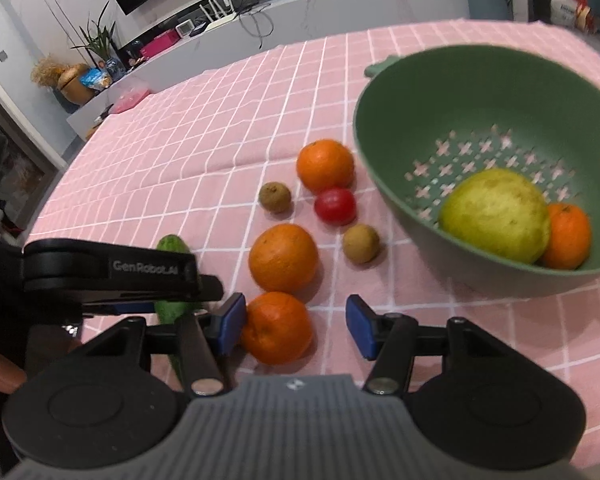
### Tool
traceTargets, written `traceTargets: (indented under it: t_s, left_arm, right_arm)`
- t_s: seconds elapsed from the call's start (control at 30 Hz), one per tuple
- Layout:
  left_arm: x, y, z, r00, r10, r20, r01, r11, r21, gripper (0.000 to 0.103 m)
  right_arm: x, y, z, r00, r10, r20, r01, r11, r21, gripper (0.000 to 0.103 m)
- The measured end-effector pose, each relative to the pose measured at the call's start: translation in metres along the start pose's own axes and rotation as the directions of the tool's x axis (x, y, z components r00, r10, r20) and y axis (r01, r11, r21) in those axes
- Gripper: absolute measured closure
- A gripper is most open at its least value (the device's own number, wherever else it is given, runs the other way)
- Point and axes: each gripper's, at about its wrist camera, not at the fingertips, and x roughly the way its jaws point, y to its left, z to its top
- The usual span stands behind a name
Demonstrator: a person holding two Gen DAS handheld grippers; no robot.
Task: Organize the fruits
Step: 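Grasp the cucumber with the left tool while the right tool grasps another orange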
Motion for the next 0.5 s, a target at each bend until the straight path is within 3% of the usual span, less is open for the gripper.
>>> traceTargets:
  t_s: [0.1,0.23,0.5]
  left_arm:
    - [0.0024,-0.0013,0.0008,1.000,0.010,0.005,-0.010,1.000,0.004,0.048]
    - [0.0037,0.0006,0.0006,1.000,-0.006,0.009,0.006,1.000,-0.010,0.051]
    - [-0.0051,0.0029,0.0010,0.998,-0.044,0.033,0.044,0.999,-0.001,0.055]
  right_arm:
    - [0.0034,-0.0022,-0.0021,1.000,0.015,-0.003,-0.015,1.000,0.018,0.052]
    - [0.0038,-0.0055,-0.0018,0.998,0.066,-0.005,-0.065,0.997,0.049,0.068]
    - [-0.0059,-0.0043,-0.0026,0.998,0.059,0.027,-0.059,0.998,0.026,0.069]
